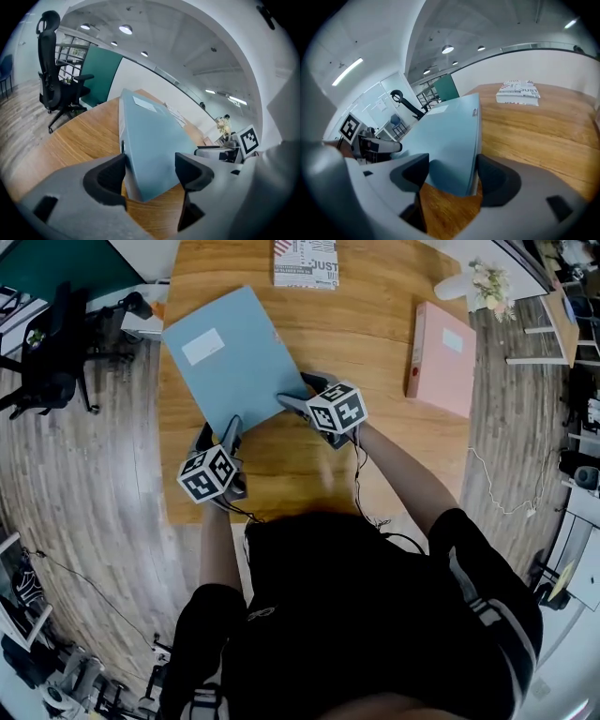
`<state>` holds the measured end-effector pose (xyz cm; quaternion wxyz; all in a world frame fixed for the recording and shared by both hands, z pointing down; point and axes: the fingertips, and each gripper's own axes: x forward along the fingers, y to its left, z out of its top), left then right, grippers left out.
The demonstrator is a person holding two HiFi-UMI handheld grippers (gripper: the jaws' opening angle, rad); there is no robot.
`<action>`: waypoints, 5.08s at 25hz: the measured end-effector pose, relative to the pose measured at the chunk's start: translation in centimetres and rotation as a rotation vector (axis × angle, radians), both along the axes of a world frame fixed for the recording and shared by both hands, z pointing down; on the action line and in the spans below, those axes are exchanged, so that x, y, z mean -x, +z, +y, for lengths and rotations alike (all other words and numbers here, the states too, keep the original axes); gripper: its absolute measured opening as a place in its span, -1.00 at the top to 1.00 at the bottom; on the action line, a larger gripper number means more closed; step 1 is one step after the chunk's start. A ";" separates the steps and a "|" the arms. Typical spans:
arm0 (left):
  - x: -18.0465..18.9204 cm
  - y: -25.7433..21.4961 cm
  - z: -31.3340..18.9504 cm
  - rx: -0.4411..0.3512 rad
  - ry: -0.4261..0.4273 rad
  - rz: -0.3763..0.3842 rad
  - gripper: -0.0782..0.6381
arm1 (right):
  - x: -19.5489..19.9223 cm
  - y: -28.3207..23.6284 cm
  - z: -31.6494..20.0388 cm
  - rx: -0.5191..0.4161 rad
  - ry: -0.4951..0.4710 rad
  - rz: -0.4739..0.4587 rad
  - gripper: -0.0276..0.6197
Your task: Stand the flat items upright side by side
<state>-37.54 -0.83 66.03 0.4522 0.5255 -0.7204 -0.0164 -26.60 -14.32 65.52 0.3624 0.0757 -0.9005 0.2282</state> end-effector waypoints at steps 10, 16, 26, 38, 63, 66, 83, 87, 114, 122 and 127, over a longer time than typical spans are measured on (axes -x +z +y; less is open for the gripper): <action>-6.5 0.3 3.6 0.083 0.137 -0.012 -0.11 | -7.8 0.1 4.7 0.017 0.095 0.068 -0.09; -8.6 0.1 5.6 0.105 0.236 0.053 -0.14 | -11.2 -0.4 6.3 0.052 0.045 0.106 -0.16; 1.9 -1.8 -4.4 0.004 0.229 0.052 -0.22 | -1.4 -1.3 -3.7 0.057 0.026 0.069 -0.21; 0.0 0.6 -4.4 0.072 0.206 -0.016 -0.16 | -0.6 0.5 -2.4 0.019 -0.086 0.114 -0.22; -1.6 -14.8 -1.6 -0.203 -0.034 -0.835 -0.14 | 0.5 -14.3 -1.0 -0.609 -0.134 -0.489 -0.21; -3.0 -15.7 -1.9 -0.217 -0.025 -0.915 -0.14 | -1.0 -14.9 -1.2 -0.662 -0.097 -0.502 -0.21; -9.6 -15.2 0.0 -0.169 -0.033 -0.969 -0.09 | -6.8 -14.1 -0.5 -0.702 -0.123 -0.547 -0.17; -9.7 -14.8 0.4 -0.185 0.024 -0.935 -0.18 | -6.7 -13.6 -0.3 -0.679 -0.175 -0.535 -0.28; -8.8 -16.8 -4.2 -0.463 0.519 -0.681 -0.11 | -20.5 -9.4 2.2 -0.475 0.188 -0.198 -0.15; -8.0 -16.6 -3.5 -0.330 0.147 -0.766 -0.10 | -17.6 -9.1 2.6 -0.461 0.165 -0.203 -0.11; -8.0 -17.0 -3.3 -0.280 -0.072 -0.852 -0.08 | -15.9 -9.6 2.6 -0.451 0.168 -0.218 -0.10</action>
